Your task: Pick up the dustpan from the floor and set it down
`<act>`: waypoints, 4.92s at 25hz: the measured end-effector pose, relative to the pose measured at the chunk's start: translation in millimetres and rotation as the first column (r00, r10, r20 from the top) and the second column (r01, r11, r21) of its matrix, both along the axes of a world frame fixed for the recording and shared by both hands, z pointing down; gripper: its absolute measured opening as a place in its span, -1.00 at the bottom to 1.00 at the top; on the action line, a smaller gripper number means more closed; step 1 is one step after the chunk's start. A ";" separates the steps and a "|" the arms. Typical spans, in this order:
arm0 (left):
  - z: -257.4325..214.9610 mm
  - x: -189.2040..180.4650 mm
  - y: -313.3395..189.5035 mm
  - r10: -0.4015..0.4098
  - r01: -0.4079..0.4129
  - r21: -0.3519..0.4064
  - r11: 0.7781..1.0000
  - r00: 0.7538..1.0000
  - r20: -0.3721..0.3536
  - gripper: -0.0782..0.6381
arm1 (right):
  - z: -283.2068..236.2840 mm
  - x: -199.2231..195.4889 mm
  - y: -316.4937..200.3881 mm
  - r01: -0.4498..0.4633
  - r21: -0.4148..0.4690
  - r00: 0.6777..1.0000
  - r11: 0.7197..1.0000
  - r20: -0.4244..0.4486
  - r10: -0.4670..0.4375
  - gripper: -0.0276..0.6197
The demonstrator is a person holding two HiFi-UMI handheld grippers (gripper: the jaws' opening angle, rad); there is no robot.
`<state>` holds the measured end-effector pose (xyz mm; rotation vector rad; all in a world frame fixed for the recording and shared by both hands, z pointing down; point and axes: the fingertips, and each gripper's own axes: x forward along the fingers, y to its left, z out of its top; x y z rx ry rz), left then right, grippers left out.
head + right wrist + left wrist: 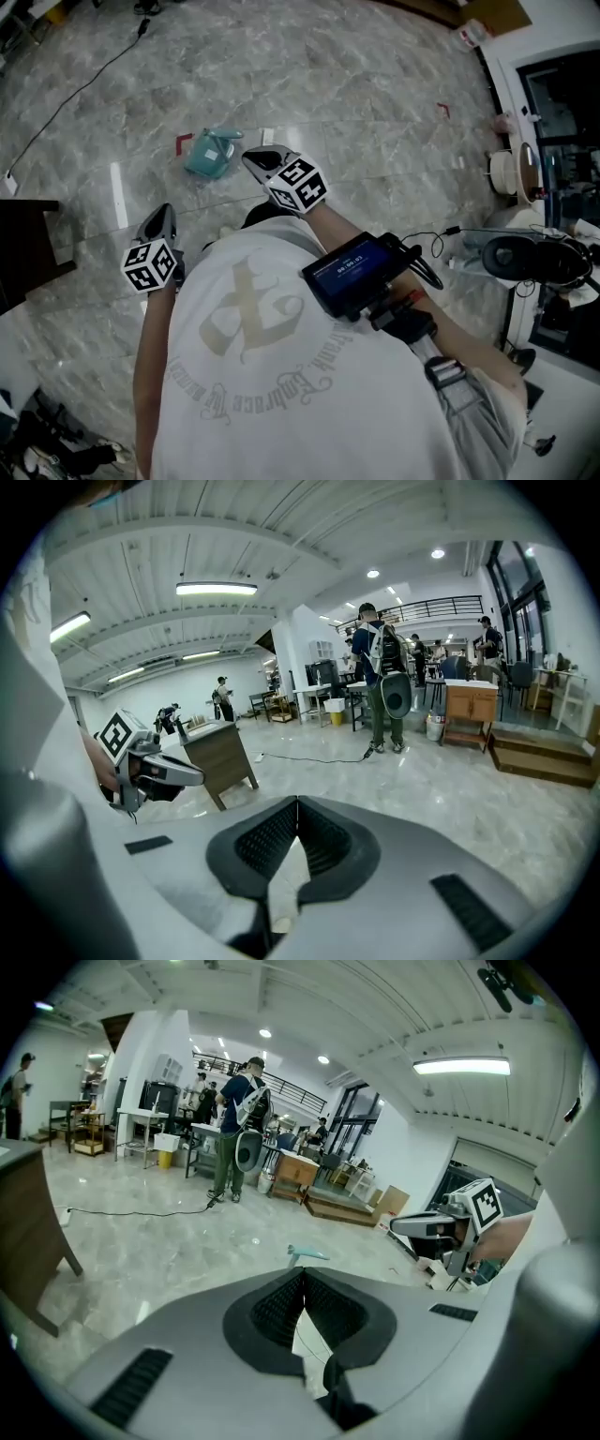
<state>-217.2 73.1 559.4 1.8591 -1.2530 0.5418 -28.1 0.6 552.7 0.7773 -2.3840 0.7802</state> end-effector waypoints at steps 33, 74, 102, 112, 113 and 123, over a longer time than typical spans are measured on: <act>13.3 -11.8 -41.4 -0.185 0.188 -0.071 0.980 0.982 0.050 -0.75 | 51.0 -28.1 -68.8 0.256 -0.061 0.966 0.965 -0.034 -0.258 -0.86; -23.5 26.4 -109.8 0.111 -0.110 -0.016 0.994 0.989 0.100 -0.75 | 178.5 115.1 -39.9 -0.166 -0.239 0.879 0.957 -0.475 0.034 -0.47; -30.0 8.6 -176.3 0.152 -0.157 0.072 0.985 0.986 0.068 -0.75 | 152.3 122.1 -69.2 -0.059 -0.182 0.827 0.982 -0.560 -0.055 -0.62; -38.5 -40.0 -130.7 0.216 -0.218 0.169 0.961 0.976 0.030 -0.75 | 106.2 71.9 -17.7 -0.069 -0.135 0.833 0.988 -0.553 -0.018 -0.62; -39.2 -45.6 -125.5 0.221 -0.221 0.179 0.959 0.975 0.023 -0.75 | 100.5 65.0 -13.6 -0.065 -0.124 0.834 0.990 -0.552 -0.015 -0.62; -32.5 -42.4 -138.5 0.298 -0.295 0.183 0.938 0.954 0.011 -0.75 | 58.4 49.0 -35.2 -0.034 -0.079 0.847 0.996 -0.531 -0.013 -0.62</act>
